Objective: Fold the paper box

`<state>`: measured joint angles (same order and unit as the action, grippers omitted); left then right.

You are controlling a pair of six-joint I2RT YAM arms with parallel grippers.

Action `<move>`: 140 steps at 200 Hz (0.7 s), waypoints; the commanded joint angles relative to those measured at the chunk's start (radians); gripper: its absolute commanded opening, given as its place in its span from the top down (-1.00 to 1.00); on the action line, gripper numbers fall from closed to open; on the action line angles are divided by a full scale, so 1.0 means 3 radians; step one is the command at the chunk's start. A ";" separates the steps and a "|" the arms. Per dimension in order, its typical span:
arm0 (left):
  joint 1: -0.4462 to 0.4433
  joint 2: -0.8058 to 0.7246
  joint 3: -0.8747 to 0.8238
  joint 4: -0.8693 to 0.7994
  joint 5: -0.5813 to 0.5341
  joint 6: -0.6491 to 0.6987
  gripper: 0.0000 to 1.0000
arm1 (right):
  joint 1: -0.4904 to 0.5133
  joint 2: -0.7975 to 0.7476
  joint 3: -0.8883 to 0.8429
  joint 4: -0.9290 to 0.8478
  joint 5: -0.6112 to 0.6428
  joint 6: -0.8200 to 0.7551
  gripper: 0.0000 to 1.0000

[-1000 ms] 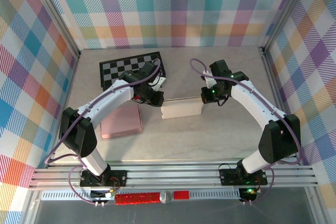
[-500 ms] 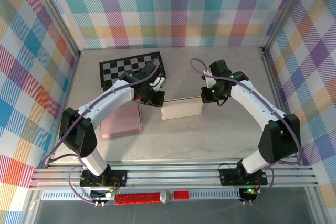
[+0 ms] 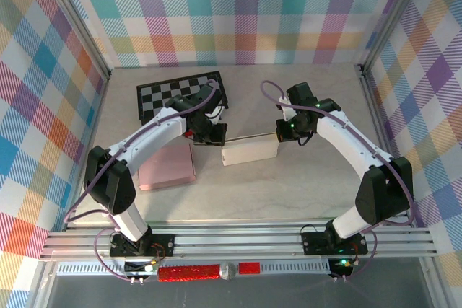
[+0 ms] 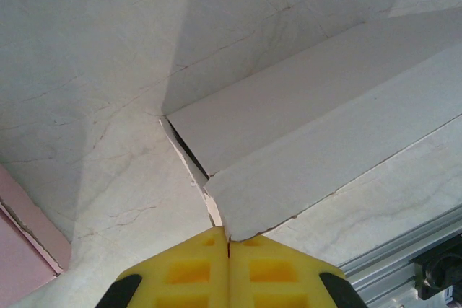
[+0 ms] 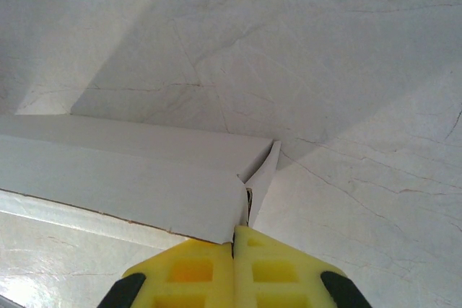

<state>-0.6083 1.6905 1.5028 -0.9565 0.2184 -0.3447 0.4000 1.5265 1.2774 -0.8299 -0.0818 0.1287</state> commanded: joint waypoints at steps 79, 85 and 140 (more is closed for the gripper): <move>-0.0024 0.0217 0.0331 -0.0316 0.0145 -0.0343 1.00 | 0.0031 0.0122 0.0022 -0.0115 0.0012 0.0071 1.00; -0.0023 0.0222 0.0341 -0.0326 0.0151 -0.0358 1.00 | 0.0032 0.0122 0.0018 -0.0116 0.0017 0.0072 1.00; 0.0003 0.0311 0.0419 -0.0375 0.0219 -0.0451 1.00 | 0.0032 0.0122 0.0018 -0.0118 0.0022 0.0074 1.00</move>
<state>-0.6067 1.7573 1.5955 -1.0470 0.2352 -0.4526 0.4000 1.5307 1.2793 -0.8230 -0.0765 0.1429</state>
